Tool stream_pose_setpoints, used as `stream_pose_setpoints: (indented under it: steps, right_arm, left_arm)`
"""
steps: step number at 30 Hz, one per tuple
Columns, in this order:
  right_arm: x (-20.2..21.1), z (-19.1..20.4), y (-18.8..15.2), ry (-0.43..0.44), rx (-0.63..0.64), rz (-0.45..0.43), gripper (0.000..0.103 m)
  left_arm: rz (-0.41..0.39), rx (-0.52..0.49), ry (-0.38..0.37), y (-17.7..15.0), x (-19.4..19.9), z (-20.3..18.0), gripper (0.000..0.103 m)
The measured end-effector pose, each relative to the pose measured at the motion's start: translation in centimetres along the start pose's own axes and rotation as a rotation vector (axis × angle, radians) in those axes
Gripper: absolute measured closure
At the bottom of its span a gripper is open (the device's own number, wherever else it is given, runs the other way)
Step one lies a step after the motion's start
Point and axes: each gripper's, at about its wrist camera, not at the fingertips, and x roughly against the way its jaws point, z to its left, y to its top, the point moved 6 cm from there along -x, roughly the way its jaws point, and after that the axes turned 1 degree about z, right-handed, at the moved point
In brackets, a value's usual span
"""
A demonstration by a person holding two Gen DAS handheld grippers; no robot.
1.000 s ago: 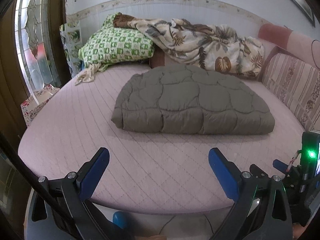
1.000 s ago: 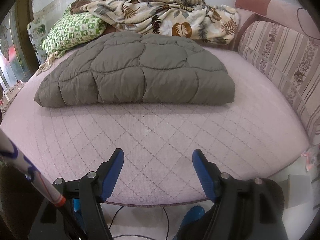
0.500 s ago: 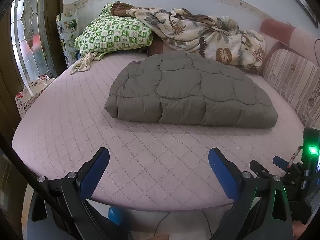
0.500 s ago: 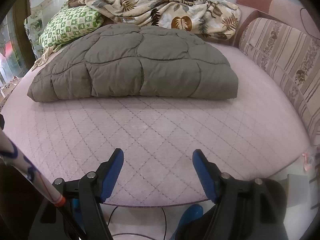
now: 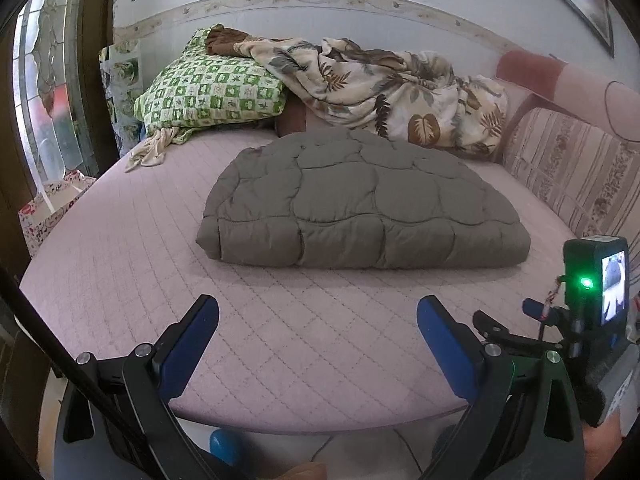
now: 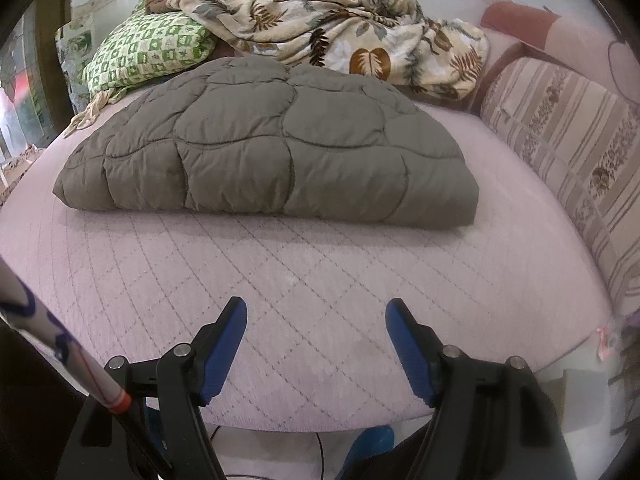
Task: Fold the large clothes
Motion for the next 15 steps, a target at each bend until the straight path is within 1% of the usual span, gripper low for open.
stream_pose_setpoints:
  steps: [2, 5, 8, 12, 13, 15]
  right_arm:
    - [0.2, 0.1, 0.2, -0.003, 0.005, -0.007, 0.027]
    - [0.5, 0.2, 0.4, -0.007, 0.011, -0.020, 0.027]
    - [0.6, 0.4, 0.5, -0.006, 0.018, -0.025, 0.027]
    - [0.3, 1.2, 0.8, 0.009, 0.040, -0.010, 0.026]
    - [0.2, 1.4, 0.9, 0.013, 0.047, -0.003, 0.026]
    - [0.0, 1.8, 1.2, 0.017, 0.056, 0.002, 0.026]
  left_arm:
    - [-0.015, 0.022, -0.003, 0.2, 0.4, 0.3, 0.004]
    - [-0.057, 0.044, 0.002, 0.6, 1.2, 0.6, 0.004]
    - [-0.085, 0.030, -0.019, 1.0, 1.8, 0.4, 0.004]
    - [-0.054, 0.011, -0.037, 0.7, 1.5, 0.0, 0.004]
    - [-0.043, 0.012, -0.031, 0.7, 1.3, 0.0, 0.004]
    - [-0.029, 0.010, 0.015, 0.5, 0.8, 0.1, 0.004]
